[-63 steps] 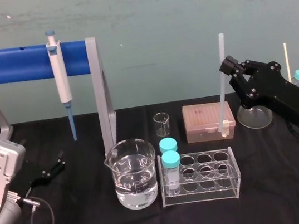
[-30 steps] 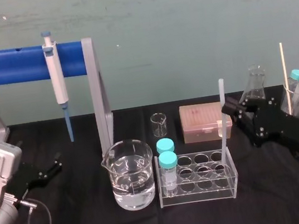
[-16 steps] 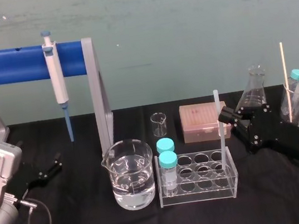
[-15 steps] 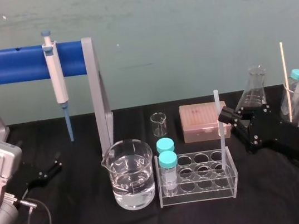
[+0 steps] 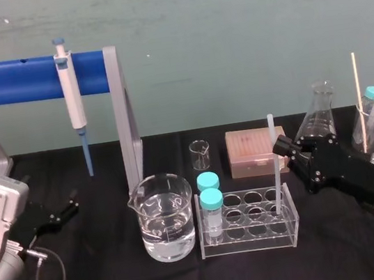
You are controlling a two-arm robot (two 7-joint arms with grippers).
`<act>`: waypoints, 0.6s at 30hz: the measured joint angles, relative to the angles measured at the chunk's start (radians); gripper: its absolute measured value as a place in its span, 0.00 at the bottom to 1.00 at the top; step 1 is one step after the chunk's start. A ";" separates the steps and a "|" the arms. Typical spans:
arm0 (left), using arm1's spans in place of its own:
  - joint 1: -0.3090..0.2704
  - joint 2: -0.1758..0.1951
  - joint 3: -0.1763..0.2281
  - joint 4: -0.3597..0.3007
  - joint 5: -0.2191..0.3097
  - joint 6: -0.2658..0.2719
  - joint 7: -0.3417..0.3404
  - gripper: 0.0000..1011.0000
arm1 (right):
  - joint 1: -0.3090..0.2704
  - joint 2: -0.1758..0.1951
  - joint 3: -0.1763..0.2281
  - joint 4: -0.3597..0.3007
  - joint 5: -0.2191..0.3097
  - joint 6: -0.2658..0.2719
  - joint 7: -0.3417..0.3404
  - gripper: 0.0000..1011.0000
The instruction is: Pick up the stirring rod with one hand, then place it down.
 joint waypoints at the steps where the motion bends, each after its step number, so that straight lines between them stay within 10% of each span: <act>1: 0.000 0.000 0.000 0.000 0.000 0.000 0.000 0.99 | 0.000 -0.003 0.000 0.003 0.000 -0.001 -0.001 0.04; 18: 0.000 0.000 0.000 0.000 0.000 0.000 0.000 0.99 | 0.004 -0.041 -0.003 0.080 -0.001 -0.005 -0.007 0.04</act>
